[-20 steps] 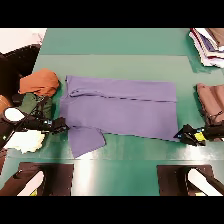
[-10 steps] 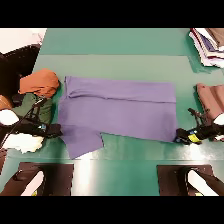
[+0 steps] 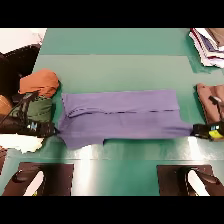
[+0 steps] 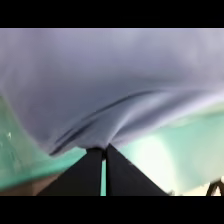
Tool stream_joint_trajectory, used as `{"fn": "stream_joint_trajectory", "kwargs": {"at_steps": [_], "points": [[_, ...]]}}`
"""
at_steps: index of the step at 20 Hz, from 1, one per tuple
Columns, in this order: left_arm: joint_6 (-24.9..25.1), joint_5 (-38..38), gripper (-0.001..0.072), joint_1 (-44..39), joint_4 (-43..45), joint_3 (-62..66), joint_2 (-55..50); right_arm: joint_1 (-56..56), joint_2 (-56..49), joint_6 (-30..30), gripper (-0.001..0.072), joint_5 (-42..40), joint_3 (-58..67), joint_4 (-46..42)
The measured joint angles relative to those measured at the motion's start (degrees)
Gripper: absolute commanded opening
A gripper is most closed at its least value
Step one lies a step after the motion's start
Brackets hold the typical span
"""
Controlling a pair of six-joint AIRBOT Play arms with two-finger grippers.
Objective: Fold the shirts.
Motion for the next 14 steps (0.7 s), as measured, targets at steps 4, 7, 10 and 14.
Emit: {"fn": "stream_joint_trajectory", "kwargs": {"at_steps": [4,7,10,14], "points": [[2.8,8.0,0.0023,0.0,-0.3,7.6,-12.3,4.8,-12.1,0.7,0.001,-5.3,10.8,0.3],[5.2,13.5,0.0024,0.0,-0.5,14.5,-24.0,7.5,-22.8,0.9,0.0012,-8.2,19.5,0.4],[6.8,17.8,0.0025,0.0,-0.6,20.2,-33.7,8.8,-32.5,1.0,0.0013,-9.6,27.3,0.7],[8.0,22.4,0.0555,0.1,-1.4,24.5,-40.8,8.1,-41.7,1.0,0.0315,-10.4,35.2,5.5]]}}
